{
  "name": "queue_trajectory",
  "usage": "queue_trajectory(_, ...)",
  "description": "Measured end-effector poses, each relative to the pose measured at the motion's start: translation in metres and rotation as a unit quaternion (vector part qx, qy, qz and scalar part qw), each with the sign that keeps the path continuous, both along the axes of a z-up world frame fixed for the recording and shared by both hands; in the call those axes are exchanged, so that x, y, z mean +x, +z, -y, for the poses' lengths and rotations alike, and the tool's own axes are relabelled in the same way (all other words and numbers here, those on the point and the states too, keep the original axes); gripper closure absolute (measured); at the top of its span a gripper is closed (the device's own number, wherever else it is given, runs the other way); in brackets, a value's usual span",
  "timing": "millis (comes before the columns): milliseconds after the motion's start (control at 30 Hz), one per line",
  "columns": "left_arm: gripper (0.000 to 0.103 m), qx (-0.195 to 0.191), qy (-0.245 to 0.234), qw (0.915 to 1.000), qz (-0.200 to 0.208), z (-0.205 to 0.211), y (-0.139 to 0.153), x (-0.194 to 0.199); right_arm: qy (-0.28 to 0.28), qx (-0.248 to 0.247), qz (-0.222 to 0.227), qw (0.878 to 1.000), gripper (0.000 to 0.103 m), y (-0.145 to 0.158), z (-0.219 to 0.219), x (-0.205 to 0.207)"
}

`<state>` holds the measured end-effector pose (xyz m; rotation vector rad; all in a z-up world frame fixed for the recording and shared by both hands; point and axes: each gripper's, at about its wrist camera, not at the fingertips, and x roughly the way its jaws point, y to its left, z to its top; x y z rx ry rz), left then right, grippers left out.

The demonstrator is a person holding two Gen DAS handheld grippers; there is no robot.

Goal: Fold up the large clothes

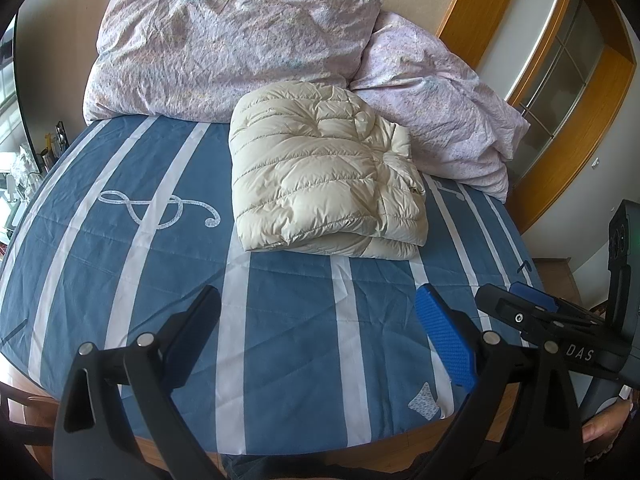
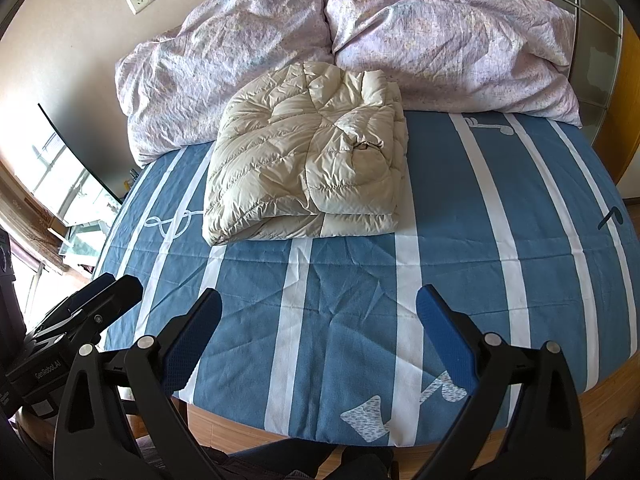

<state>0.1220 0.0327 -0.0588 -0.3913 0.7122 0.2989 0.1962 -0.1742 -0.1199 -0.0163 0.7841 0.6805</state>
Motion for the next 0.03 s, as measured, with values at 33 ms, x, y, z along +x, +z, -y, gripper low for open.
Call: queue_trajectory(33, 0.006, 0.000, 0.000, 1.0000, 0.000, -0.0008, 0.0006, 0.0000, 0.000, 0.000, 0.000, 1.000, 0.004, 0.0000, 0.0000, -0.0001)
